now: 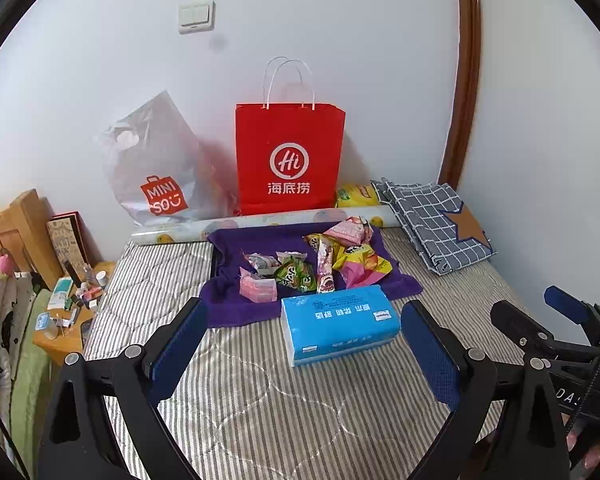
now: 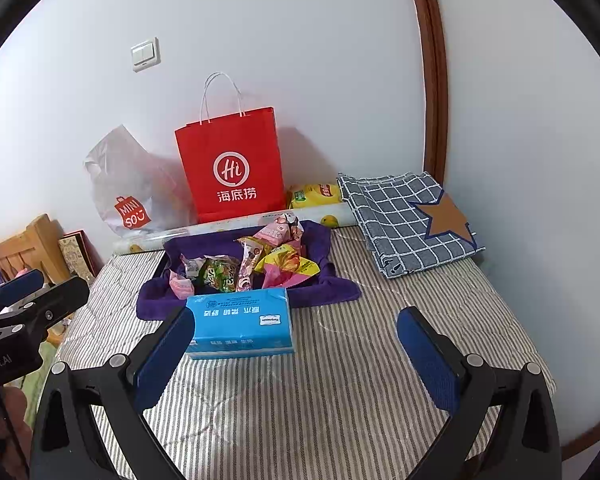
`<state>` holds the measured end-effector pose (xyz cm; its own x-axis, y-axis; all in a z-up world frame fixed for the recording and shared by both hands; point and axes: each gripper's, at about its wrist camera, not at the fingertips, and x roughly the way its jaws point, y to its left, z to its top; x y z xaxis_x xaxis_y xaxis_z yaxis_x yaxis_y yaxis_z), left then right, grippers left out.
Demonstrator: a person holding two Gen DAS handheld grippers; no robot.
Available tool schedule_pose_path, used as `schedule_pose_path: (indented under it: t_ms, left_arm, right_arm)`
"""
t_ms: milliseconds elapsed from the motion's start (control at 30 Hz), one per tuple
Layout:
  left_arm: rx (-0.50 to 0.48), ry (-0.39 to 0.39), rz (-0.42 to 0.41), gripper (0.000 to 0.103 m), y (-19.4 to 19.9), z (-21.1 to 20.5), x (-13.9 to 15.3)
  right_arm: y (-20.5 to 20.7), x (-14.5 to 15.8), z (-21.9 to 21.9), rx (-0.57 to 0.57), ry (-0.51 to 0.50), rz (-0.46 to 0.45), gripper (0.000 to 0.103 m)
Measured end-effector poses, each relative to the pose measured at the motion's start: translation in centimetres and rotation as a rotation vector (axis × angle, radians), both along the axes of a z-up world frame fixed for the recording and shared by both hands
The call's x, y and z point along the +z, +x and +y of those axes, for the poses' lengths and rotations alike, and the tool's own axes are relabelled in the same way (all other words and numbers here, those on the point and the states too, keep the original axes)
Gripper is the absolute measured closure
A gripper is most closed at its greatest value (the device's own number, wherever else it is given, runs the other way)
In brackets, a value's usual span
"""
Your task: Organize snacks
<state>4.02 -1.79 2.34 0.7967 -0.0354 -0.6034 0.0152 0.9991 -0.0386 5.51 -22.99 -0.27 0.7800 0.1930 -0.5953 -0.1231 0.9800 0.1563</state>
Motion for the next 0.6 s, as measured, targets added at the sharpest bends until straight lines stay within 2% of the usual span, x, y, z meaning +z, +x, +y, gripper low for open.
schedule_pose_path:
  t_ms: [600]
  left_arm:
    - [0.003, -0.009, 0.002, 0.007, -0.40, -0.10, -0.10]
  right_arm:
    - [-0.59, 0.36, -0.53, -0.011, 0.000, -0.004, 0.001]
